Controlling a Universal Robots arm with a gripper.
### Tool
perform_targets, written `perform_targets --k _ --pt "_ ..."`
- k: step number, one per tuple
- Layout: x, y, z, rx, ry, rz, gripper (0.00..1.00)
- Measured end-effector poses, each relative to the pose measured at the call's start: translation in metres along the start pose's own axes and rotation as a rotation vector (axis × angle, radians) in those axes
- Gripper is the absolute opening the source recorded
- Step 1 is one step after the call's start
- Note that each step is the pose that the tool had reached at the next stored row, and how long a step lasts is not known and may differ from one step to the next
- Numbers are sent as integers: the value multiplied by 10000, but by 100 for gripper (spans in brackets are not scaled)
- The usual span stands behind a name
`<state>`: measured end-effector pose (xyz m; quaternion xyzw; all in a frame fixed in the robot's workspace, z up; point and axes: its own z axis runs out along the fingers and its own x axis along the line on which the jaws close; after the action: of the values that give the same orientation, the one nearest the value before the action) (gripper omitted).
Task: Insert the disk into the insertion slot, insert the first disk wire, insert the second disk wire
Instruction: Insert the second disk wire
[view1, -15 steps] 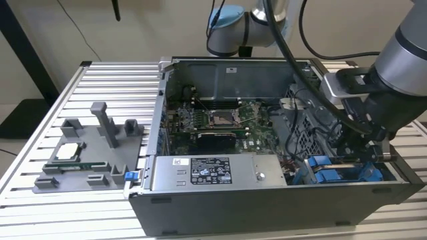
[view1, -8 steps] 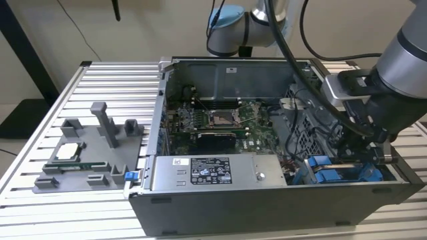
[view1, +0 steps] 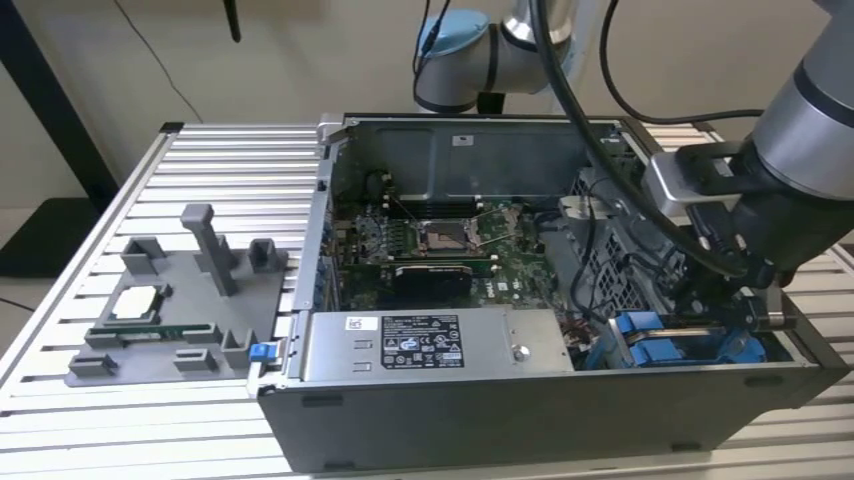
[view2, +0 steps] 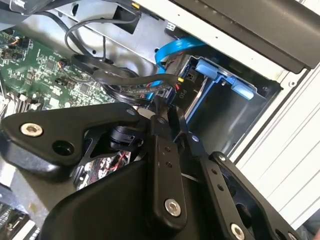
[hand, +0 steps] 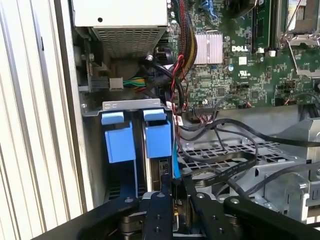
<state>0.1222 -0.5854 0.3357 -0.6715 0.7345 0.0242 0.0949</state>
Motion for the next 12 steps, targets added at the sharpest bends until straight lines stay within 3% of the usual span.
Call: perform_targets --k 12 --pt "5 -1 5 -9 5 -2 0"
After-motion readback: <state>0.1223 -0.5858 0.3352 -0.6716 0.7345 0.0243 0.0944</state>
